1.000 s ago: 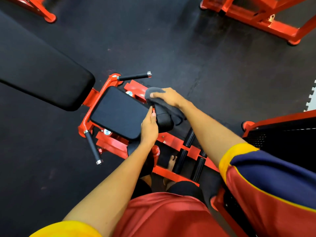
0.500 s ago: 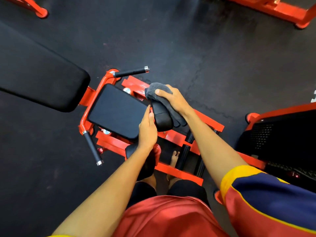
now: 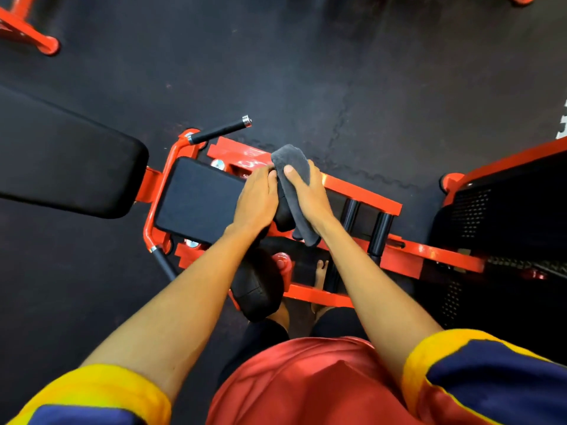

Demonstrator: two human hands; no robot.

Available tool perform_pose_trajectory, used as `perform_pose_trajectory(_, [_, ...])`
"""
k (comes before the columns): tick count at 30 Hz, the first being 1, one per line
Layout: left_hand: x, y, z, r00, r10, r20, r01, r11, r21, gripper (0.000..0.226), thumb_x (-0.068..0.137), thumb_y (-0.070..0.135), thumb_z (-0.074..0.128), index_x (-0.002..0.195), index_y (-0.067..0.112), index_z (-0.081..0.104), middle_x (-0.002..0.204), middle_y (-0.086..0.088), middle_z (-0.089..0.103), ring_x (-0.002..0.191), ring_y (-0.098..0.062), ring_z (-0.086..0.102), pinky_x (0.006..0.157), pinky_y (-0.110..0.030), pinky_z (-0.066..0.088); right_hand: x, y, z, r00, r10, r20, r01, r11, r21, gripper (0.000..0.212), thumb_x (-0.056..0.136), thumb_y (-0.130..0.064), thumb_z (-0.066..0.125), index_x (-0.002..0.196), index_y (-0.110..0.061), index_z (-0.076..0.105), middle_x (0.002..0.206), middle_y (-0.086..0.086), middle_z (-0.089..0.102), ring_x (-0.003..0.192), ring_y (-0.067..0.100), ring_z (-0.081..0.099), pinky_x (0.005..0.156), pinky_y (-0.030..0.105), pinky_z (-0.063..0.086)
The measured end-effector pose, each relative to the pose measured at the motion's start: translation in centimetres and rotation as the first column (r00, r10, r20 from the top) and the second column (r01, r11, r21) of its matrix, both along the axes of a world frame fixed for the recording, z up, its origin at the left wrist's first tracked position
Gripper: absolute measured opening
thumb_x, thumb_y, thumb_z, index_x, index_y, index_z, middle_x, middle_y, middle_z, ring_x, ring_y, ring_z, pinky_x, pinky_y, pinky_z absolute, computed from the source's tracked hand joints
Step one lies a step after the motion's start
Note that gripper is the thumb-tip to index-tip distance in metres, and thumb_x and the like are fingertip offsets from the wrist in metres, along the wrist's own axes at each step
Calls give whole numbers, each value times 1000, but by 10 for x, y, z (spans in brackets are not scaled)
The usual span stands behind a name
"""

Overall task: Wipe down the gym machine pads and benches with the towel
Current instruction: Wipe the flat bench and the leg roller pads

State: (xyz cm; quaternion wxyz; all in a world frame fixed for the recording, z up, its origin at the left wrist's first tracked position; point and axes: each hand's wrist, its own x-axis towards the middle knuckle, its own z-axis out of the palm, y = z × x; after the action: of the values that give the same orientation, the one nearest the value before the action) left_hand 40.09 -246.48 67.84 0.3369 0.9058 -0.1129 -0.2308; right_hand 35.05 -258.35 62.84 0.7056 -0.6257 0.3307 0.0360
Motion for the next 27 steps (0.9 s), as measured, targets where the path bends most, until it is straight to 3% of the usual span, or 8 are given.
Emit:
perform_pose_trajectory(5, [-9, -3, -8, 996, 67, 51, -69, 997, 34, 43, 107, 36, 23, 122, 19, 59, 123, 4, 56, 117, -16, 50, 98, -30, 38, -19, -2, -25, 974, -134, -183, 183, 941, 285, 57, 85, -55, 68, 135, -28, 59, 126, 3, 72, 117, 18, 69, 110, 44, 50])
perform_pose_trajectory(9, [-12, -2, -7, 996, 68, 53, -73, 992, 101, 42, 109, 28, 24, 115, 6, 58, 124, -14, 59, 116, -30, 50, 100, -39, 38, -21, -5, -21, 952, -160, -262, 242, 916, 321, 63, 79, -50, 73, 134, -23, 62, 116, 4, 76, 107, 20, 73, 107, 47, 52])
perform_pose_trajectory(11, [-15, -4, -7, 994, 83, 69, -92, 986, 140, 43, 110, 29, 23, 117, 4, 57, 125, -16, 59, 117, -33, 50, 100, -42, 37, -20, 0, -6, 935, -229, -271, 291, 933, 213, 69, 64, -63, 72, 125, -30, 66, 112, -5, 77, 105, 16, 73, 103, 45, 54])
perform_pose_trajectory(14, [-23, -7, -8, 988, 133, 80, -144, 977, 159, 43, 110, 30, 23, 116, 4, 57, 124, -16, 58, 116, -33, 50, 94, -43, 38, -27, 22, 29, 927, -309, -213, 292, 950, -107, 53, 77, -66, 68, 121, -36, 65, 123, -11, 70, 119, 15, 64, 108, 40, 47])
perform_pose_trajectory(16, [-27, -9, -7, 983, 167, 77, -178, 971, 161, 42, 109, 30, 24, 115, 4, 57, 123, -14, 58, 116, -31, 50, 90, -40, 38, -34, 41, 42, 922, -361, -137, 294, 886, -359, 45, 89, -53, 69, 124, -26, 64, 133, -5, 63, 127, 20, 56, 109, 38, 42])
perform_pose_trajectory(18, [-32, -11, -7, 974, 207, 88, -219, 965, 146, 43, 109, 30, 25, 116, 3, 58, 123, -13, 58, 116, -30, 51, 93, -41, 40, -36, 51, 40, 897, -440, -43, 373, 804, -463, 49, 90, -51, 69, 129, -22, 63, 136, -6, 61, 130, 21, 54, 107, 38, 41])
perform_pose_trajectory(24, [-39, -13, -12, 962, 238, 136, -254, 960, 116, 45, 110, 28, 23, 121, 2, 57, 124, -16, 57, 116, -32, 50, 99, -41, 36, -54, 52, 2, 752, -647, -128, 647, 761, -46, 69, 94, -58, 51, 147, -14, 52, 144, 4, 59, 128, 7, 51, 103, 17, 35])
perform_pose_trajectory(27, [-38, -13, -13, 961, 228, 157, -246, 964, 105, 44, 110, 26, 23, 116, 0, 58, 120, -18, 58, 113, -33, 51, 100, -43, 37, -58, 43, -33, 771, -574, -276, 623, 770, 141, 62, 105, -49, 48, 154, -12, 44, 153, 9, 51, 144, 21, 44, 110, 22, 30])
